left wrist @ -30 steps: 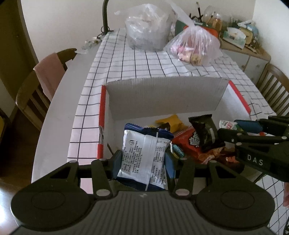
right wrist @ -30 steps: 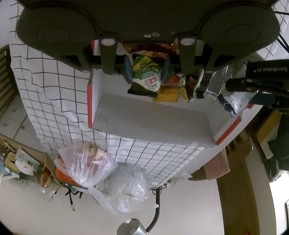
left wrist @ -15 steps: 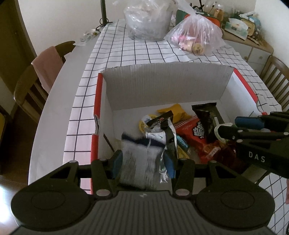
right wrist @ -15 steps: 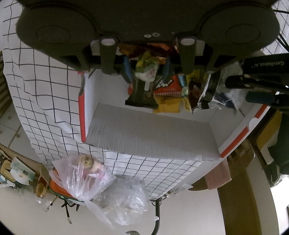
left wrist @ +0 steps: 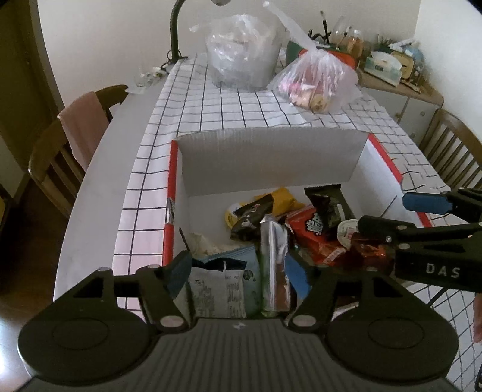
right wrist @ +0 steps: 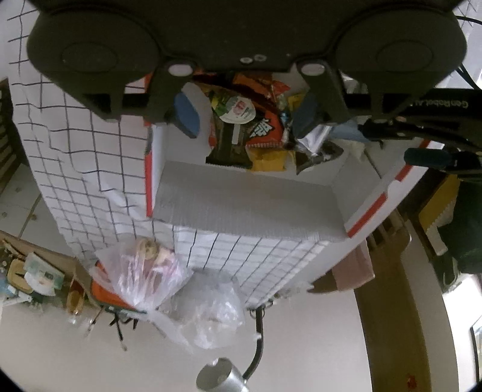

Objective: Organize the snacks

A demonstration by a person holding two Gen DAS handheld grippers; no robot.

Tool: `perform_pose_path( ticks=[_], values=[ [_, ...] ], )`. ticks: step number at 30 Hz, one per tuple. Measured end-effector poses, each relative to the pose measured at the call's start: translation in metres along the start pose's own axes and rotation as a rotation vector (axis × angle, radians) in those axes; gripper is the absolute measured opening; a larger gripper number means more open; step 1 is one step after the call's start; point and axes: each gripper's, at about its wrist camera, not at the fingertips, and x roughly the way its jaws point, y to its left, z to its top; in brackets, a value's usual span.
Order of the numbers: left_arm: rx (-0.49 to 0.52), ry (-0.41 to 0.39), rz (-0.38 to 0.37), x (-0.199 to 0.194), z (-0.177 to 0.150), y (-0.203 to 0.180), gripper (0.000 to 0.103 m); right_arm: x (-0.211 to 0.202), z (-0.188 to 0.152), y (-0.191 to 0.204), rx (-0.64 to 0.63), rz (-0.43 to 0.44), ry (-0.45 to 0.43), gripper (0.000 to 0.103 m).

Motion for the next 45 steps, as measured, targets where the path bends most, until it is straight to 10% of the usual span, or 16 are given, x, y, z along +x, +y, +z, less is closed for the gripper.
perform_pose_path(
  ticks=[16, 45],
  values=[
    [-0.008, -0.119, -0.035, -0.063, -0.016, 0.001, 0.078, -0.067, -0.006, 0.009, 0.018, 0.029, -0.126, 0.101],
    [-0.049, -0.219, -0.098, -0.122, -0.051, 0.003, 0.101, -0.124, -0.039, 0.020, 0.042, 0.027, -0.196, 0.103]
  ],
)
